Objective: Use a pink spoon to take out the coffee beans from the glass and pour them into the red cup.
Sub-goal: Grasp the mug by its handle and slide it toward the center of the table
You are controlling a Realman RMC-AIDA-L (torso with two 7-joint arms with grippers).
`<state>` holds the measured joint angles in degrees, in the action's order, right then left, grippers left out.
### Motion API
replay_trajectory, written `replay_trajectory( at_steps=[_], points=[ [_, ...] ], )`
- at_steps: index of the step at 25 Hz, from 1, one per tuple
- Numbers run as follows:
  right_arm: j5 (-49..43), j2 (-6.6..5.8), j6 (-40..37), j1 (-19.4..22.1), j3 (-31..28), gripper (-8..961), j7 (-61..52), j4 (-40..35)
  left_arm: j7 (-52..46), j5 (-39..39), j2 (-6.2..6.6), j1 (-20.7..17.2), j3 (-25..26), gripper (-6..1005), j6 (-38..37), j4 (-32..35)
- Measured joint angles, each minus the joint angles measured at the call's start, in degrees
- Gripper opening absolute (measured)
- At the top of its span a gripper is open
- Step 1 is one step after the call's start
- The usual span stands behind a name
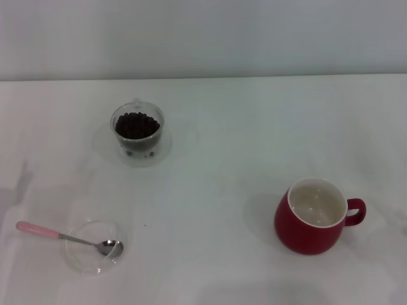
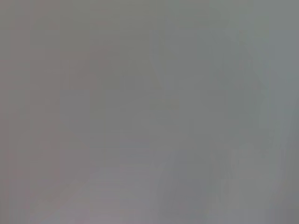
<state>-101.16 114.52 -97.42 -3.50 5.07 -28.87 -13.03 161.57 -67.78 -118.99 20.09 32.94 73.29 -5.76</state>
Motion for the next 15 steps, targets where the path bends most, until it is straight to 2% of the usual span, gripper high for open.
replay_trajectory(
  at_steps=[6, 15],
  points=[
    [-5.02, 0.13, -0.12, 2.02, 0.75, 820, -0.60, 0.71, 0.10, 0.07, -0.01, 0.33, -0.08, 893, -0.10, 0.23],
    [-8.04, 0.44, 6.19, -1.14, 1.54, 801, 2.23, 5.95, 0.22, 2.38, -0.01, 0.32, -0.66, 893, 0.26, 0.22]
  ],
)
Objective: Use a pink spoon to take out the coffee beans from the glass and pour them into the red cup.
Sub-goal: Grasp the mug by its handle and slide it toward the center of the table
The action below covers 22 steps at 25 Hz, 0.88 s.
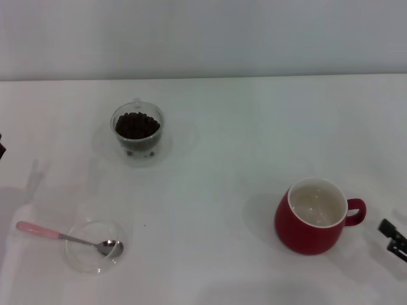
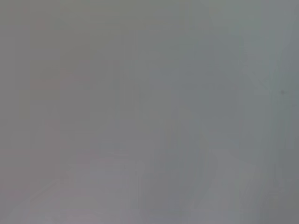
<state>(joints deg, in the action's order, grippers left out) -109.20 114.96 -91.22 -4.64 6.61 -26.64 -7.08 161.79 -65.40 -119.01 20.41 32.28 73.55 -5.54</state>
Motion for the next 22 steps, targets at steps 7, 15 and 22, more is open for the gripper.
replay_trajectory(
  at_steps=[7, 15, 22],
  points=[
    [-0.03, 0.09, 4.40, -2.95, 0.03, 786, 1.64, 1.55, 0.00, 0.22, -0.05, -0.01, -0.03, 893, 0.24, 0.00],
    [-1.35, 0.09, 9.89, -6.18, 0.74, 768, 3.21, 4.00, -0.09, 0.29, -0.09, -0.25, -0.03, 893, 0.32, 0.00],
    [-0.79, 0.10, 11.38, -7.88, 0.08, 753, 6.59, 5.82, -0.07, 0.28, -0.09, -0.28, -0.09, 891, 0.32, 0.00]
  ],
)
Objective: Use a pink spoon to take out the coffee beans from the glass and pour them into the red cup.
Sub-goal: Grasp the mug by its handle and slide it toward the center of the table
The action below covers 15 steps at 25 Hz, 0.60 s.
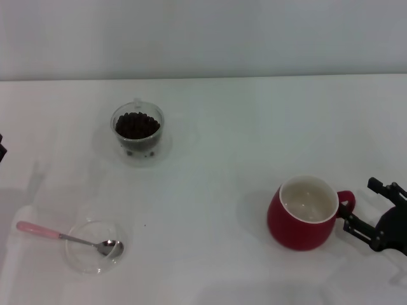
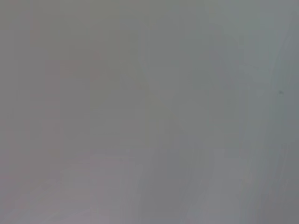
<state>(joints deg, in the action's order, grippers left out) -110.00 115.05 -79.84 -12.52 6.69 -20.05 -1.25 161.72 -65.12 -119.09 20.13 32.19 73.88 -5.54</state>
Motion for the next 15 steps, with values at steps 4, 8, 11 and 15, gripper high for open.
replay_trajectory(
  at_steps=[4, 8, 11, 15],
  points=[
    [0.77, 0.04, 1.41, -0.87, -0.17, 744, 1.04, 0.41, 0.00, -0.01, 0.01, 0.05, -0.03, 891, 0.00, 0.00],
    [1.41, 0.09, 3.63, -1.72, -0.25, 736, 1.90, 0.80, 0.00, -0.01, 0.06, 0.08, -0.03, 892, 0.00, 0.00],
    [2.00, 0.09, 5.20, -2.29, -0.27, 729, 2.88, 1.16, 0.00, -0.01, 0.08, 0.22, -0.03, 892, -0.01, 0.00],
    [2.34, 0.09, 5.74, -2.75, -0.28, 720, 3.16, 1.26, 0.00, -0.01, 0.09, 0.35, -0.02, 892, -0.03, 0.00]
  ],
)
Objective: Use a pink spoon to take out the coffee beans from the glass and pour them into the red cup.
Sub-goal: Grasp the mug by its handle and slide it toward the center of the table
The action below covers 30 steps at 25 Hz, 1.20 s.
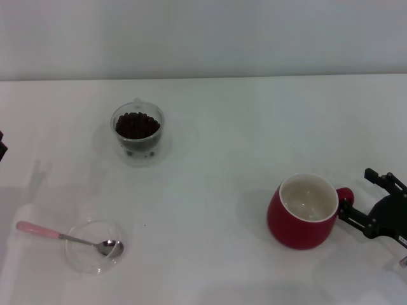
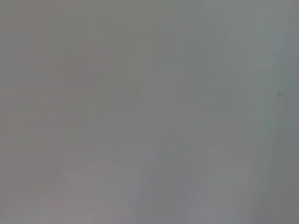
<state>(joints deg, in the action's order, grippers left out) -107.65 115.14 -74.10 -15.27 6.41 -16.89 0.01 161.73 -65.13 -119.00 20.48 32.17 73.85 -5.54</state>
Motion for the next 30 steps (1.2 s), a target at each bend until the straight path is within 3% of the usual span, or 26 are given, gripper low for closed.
replay_trajectory(
  at_steps=[14, 19, 30],
  points=[
    [0.11, 0.00, 0.18, -0.97, 0.54, 690, 0.06, 0.60, 0.08, 0.00, 0.00, 0.00, 0.00, 893, -0.02, 0.00],
    [0.07, 0.02, 1.01, -1.55, 0.66, 446, 0.10, 1.56, 0.08, 0.00, 0.00, 0.00, 0.00, 893, -0.03, 0.00],
    [-0.28, 0.09, 1.96, -2.34, 0.41, 192, 1.52, 4.15, 0.08, 0.00, 0.00, -0.11, 0.00, 893, -0.02, 0.00]
  ],
)
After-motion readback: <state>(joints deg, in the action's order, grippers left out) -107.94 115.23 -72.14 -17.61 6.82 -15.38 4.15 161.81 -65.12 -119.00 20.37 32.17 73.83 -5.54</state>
